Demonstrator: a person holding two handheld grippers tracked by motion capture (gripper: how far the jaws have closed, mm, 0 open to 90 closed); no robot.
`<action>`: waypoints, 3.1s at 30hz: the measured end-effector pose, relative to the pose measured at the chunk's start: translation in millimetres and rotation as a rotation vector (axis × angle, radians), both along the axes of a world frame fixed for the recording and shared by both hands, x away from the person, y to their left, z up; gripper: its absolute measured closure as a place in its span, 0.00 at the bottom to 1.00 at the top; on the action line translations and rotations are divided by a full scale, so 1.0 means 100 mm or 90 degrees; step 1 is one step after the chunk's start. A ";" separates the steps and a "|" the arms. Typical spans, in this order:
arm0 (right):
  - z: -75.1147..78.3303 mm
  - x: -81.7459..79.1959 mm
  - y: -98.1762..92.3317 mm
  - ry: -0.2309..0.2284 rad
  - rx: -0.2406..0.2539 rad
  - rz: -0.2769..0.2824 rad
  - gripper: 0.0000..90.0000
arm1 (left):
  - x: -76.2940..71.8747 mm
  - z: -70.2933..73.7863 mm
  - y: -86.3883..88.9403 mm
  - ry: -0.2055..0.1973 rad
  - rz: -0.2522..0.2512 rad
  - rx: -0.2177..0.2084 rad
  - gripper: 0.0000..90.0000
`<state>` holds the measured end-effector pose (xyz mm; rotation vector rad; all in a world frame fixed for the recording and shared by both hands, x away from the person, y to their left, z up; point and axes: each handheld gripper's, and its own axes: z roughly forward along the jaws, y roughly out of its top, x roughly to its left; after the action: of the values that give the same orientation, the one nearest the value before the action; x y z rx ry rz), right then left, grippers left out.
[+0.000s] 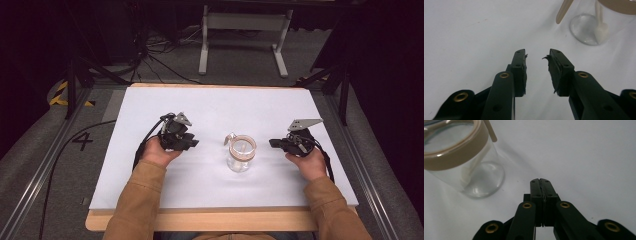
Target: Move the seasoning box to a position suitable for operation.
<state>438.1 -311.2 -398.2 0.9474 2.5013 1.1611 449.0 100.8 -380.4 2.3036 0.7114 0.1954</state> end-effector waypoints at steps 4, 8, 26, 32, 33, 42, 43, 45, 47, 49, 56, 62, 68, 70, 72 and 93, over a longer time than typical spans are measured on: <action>0.01 -0.03 0.04 -0.013 -0.004 0.016 0.99 | -0.01 0.02 0.00 0.001 0.002 -0.013 0.75; 0.03 -0.05 0.08 -0.027 -0.008 0.029 1.00 | -0.03 0.05 0.02 -0.003 0.000 -0.022 0.75; 0.06 -0.10 0.18 -0.049 -0.003 0.055 0.99 | -0.10 0.15 -0.10 -0.035 0.014 -0.043 0.90; 0.06 -0.16 0.13 -0.052 -0.002 0.051 0.99 | -0.08 0.12 -0.26 -0.028 -0.013 -0.044 1.00; 0.07 -0.17 0.11 -0.052 -0.001 0.048 0.99 | -0.07 0.12 -0.28 -0.025 -0.017 -0.043 1.00; 0.07 -0.27 0.01 -0.054 0.001 0.033 0.99 | -0.04 0.05 -0.53 -0.021 -0.044 -0.074 1.00; 0.06 -0.28 0.00 -0.053 0.001 0.032 0.99 | -0.04 0.02 -0.57 -0.026 -0.038 -0.079 1.00; 0.06 -0.28 0.00 -0.052 0.001 0.032 0.99 | -0.04 0.00 -0.59 -0.028 -0.037 -0.067 0.99; 0.06 -0.30 -0.01 -0.055 0.002 0.032 0.99 | -0.02 -0.07 -0.64 -0.025 -0.024 -0.084 0.99; 0.06 -0.31 -0.01 -0.055 0.001 0.033 0.99 | -0.02 -0.12 -0.67 -0.025 -0.019 -0.077 0.99; 0.06 -0.31 0.00 -0.053 0.000 0.037 0.99 | -0.03 -0.27 -0.77 -0.024 0.003 -0.074 0.99; 0.04 -0.31 0.01 -0.050 0.000 0.042 0.99 | -0.02 -0.32 -0.79 -0.022 0.013 -0.075 0.99; 0.03 -0.31 0.02 -0.049 0.002 0.042 0.99 | -0.02 -0.33 -0.80 -0.026 0.015 -0.075 0.99; 0.03 -0.32 0.03 -0.050 0.000 0.043 0.99 | -0.02 -0.32 -0.80 -0.028 0.012 -0.072 0.99; 0.03 -0.32 0.03 -0.051 0.000 0.043 0.99 | -0.02 -0.33 -0.81 -0.033 0.010 -0.069 0.99; -0.02 -0.55 -0.01 -0.047 -0.010 0.024 0.99 | 0.20 -0.36 -0.94 -0.048 -0.015 -0.090 1.00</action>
<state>383.3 -312.1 -400.1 0.8420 2.4763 1.1638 468.7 6.6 -416.7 2.1576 0.6393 0.2140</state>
